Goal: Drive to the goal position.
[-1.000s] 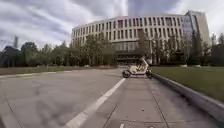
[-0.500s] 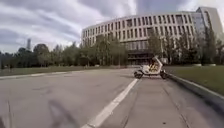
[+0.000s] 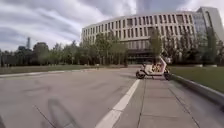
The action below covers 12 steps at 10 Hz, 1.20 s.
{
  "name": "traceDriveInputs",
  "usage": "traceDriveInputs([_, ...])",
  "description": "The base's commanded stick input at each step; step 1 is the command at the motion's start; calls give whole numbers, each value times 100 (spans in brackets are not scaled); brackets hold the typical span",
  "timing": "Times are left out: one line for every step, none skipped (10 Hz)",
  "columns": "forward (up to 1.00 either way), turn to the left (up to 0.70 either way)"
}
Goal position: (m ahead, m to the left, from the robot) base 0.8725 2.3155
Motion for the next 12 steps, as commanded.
traceDriveInputs([70, 0])
traceDriveInputs([70, 0])
traceDriveInputs([70, 0])
traceDriveInputs([70, 0])
traceDriveInputs([70, 0])
traceDriveInputs([70, 0])
traceDriveInputs([70, 0])
traceDriveInputs([70, 0])
traceDriveInputs([70, 0])
traceDriveInputs([70, 0])
traceDriveInputs([70, 0])
traceDriveInputs([70, 0])
